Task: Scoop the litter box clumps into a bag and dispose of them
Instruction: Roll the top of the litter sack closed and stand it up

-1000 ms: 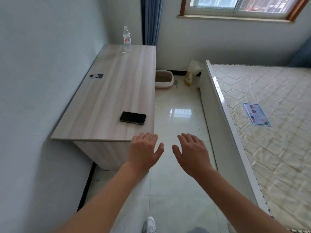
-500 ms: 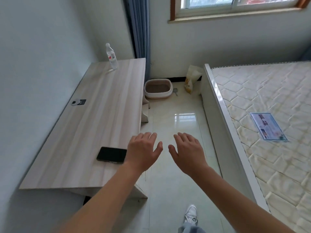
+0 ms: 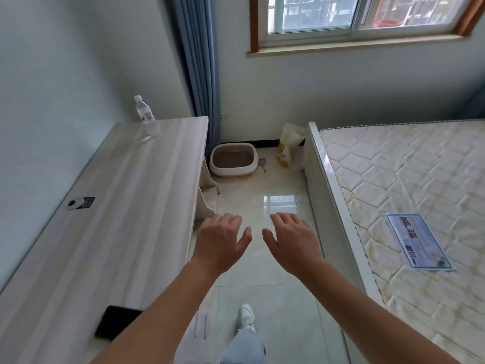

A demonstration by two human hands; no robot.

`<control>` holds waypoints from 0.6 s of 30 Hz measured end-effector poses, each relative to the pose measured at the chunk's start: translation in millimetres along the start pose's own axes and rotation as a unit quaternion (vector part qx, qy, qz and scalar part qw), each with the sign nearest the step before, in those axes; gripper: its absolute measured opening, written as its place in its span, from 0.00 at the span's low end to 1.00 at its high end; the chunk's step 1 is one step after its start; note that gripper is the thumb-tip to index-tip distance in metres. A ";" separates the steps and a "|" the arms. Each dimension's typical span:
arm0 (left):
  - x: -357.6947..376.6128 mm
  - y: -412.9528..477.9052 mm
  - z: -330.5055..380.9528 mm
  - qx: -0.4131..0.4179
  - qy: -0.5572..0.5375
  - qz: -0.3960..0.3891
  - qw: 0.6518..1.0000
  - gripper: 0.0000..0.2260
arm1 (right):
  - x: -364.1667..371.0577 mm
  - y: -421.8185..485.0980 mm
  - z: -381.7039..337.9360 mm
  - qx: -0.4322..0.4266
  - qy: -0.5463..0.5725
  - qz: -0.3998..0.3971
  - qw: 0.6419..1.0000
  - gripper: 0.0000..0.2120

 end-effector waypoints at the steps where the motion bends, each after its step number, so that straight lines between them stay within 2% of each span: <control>1: 8.1 15.4 -6.3 0.000 -0.003 0.001 1.000 0.22 | 1.5 16.1 2.5 0.005 -0.006 -0.001 1.000 0.22; 8: 52.9 133.4 -43.1 0.014 -0.052 0.012 0.998 0.23 | -5.7 123.2 23.8 0.036 -0.055 0.003 0.998 0.21; 18: 96.5 280.2 -76.2 0.027 -0.048 0.003 0.998 0.21 | -2.0 272.4 68.3 0.047 -0.041 -0.012 0.998 0.23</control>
Point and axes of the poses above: each hand's wrist, its own y-axis towards the middle knuckle, its own x-axis out of the palm, z = x × y, the point moved 1 cm from there along y, towards the middle knuckle, and after that the axes turned 7 degrees about x, right-handed, at the moved point
